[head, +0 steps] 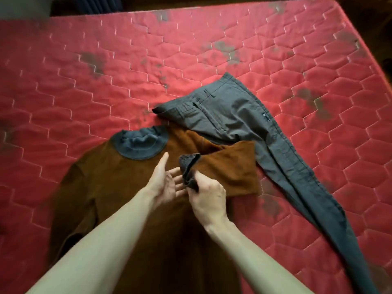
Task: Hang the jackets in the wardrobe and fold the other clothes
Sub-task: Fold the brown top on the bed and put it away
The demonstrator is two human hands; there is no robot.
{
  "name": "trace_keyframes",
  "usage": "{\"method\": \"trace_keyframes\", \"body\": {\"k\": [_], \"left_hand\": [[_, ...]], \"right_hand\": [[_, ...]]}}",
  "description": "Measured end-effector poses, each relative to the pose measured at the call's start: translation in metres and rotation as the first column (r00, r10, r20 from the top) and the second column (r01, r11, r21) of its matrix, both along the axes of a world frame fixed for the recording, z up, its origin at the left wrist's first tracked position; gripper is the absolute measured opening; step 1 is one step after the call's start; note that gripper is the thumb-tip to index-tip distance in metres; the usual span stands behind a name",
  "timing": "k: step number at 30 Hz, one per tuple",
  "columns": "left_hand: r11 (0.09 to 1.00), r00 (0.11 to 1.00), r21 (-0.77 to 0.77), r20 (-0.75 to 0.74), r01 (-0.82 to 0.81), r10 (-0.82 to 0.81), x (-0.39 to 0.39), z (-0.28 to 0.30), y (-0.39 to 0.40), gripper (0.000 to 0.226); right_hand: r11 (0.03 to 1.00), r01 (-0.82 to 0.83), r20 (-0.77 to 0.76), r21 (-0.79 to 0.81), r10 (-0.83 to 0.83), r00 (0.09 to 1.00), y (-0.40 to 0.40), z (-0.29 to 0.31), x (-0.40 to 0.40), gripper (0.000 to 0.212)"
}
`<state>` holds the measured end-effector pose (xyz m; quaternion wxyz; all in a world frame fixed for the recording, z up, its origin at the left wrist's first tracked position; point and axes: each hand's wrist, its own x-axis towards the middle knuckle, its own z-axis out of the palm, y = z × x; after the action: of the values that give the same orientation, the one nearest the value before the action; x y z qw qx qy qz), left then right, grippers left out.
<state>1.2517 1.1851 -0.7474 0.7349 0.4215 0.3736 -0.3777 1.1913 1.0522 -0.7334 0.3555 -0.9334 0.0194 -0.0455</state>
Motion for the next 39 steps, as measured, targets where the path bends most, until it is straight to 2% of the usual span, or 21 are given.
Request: {"method": "trace_keyframes", "body": {"k": [2, 4, 6, 9, 11, 13, 15, 17, 19, 20, 22, 23, 25, 28, 32, 34, 36, 38, 39], "left_hand": [[1.0, 1.0, -0.013, -0.006, -0.002, 0.002, -0.011, 0.006, 0.039, 0.071], [0.999, 0.999, -0.012, -0.013, 0.034, -0.034, -0.019, 0.013, 0.076, 0.069], [0.995, 0.995, 0.033, -0.016, 0.096, -0.095, -0.024, 0.019, 0.107, 0.055], [0.958, 0.966, 0.137, 0.009, 0.253, -0.257, -0.029, 0.022, 0.138, 0.018], [0.894, 0.95, 0.328, -0.033, 0.305, -0.312, -0.031, 0.015, 0.158, 0.018], [0.846, 0.971, 0.48, -0.069, 0.232, -0.227, -0.033, 0.002, 0.184, 0.014], [0.844, 0.993, 0.523, -0.059, 0.121, -0.106, -0.035, -0.006, 0.207, 0.007], [0.838, 1.0, 0.545, -0.03, 0.02, -0.004, -0.038, -0.014, 0.224, 0.004], [0.813, 0.997, 0.578, 0.008, -0.065, 0.074, -0.041, -0.026, 0.239, 0.009], [0.8, 0.995, 0.593, 0.037, -0.094, 0.09, -0.043, -0.033, 0.245, 0.012], [0.759, 0.994, 0.643, 0.1, -0.106, 0.054, -0.046, -0.048, 0.255, 0.015], [0.737, 0.992, 0.669, 0.122, -0.092, 0.013, -0.048, -0.052, 0.257, 0.015], [0.686, 0.985, 0.725, 0.154, -0.058, -0.08, -0.05, -0.057, 0.259, 0.014], [0.609, 0.955, 0.793, 0.169, 0.015, -0.243, -0.052, -0.06, 0.264, 0.012], [0.528, 0.895, 0.845, 0.166, 0.088, -0.414, -0.052, -0.072, 0.278, 0.006], [0.481, 0.879, 0.872, 0.157, 0.09, -0.451, -0.055, -0.072, 0.28, 0.01], [0.468, 0.904, 0.882, 0.156, 0.054, -0.398, -0.061, -0.074, 0.281, 0.034], [0.458, 0.934, 0.889, 0.152, 0.014, -0.323, -0.066, -0.073, 0.281, 0.046], [0.431, 0.942, 0.902, 0.139, 0.007, -0.305, -0.068, -0.074, 0.281, 0.042]], "right_hand": [[0.992, -0.123, -0.076, 0.009, 0.123, 0.99, 0.034, -0.004, -0.011, 0.033], [0.976, -0.215, -0.087, -0.029, 0.212, 0.973, 0.063, -0.01, -0.02, 0.048], [0.959, -0.28, -0.1, -0.039, 0.275, 0.956, 0.092, -0.015, -0.027, 0.055], [0.931, -0.364, -0.187, -0.027, 0.353, 0.917, 0.124, -0.024, -0.029, 0.038], [0.884, -0.463, -0.25, 0.062, 0.463, 0.851, 0.139, -0.026, -0.029, 0.037], [0.796, -0.59, -0.26, 0.134, 0.603, 0.754, 0.148, -0.027, -0.028, 0.049], [0.753, -0.656, -0.21, 0.042, 0.649, 0.731, 0.148, -0.031, -0.026, 0.053], [0.837, -0.545, -0.071, -0.049, 0.542, 0.838, 0.136, -0.039, -0.02, 0.044], [0.951, -0.298, 0.022, -0.078, 0.301, 0.954, 0.114, -0.049, -0.012, 0.039], [0.979, -0.173, 0.03, -0.106, 0.177, 0.984, 0.101, -0.055, -0.006, 0.039], [0.971, 0.011, 0.017, -0.239, -0.007, 1.0, 0.075, -0.067, 0.006, 0.043], [0.945, 0.045, -0.02, -0.323, -0.055, 0.998, 0.062, -0.073, 0.012, 0.045], [0.883, 0.002, -0.171, -0.47, -0.093, 0.981, 0.04, -0.083, 0.021, 0.056], [0.78, -0.149, -0.421, -0.608, -0.158, 0.893, 0.016, -0.095, 0.032, 0.07], [0.816, -0.194, -0.636, -0.544, -0.25, 0.73, 0.001, -0.096, 0.055, 0.077], [0.776, -0.199, -0.589, -0.599, -0.258, 0.766, 0.005, -0.098, 0.054, 0.078], [0.753, -0.149, -0.46, -0.641, -0.222, 0.86, 0.017, -0.094, 0.049, 0.074], [0.784, -0.122, -0.31, -0.608, -0.093, 0.946, 0.034, -0.092, 0.041, 0.069], [0.789, -0.136, -0.227, -0.598, -0.004, 0.974, 0.045, -0.095, 0.035, 0.066]]}}
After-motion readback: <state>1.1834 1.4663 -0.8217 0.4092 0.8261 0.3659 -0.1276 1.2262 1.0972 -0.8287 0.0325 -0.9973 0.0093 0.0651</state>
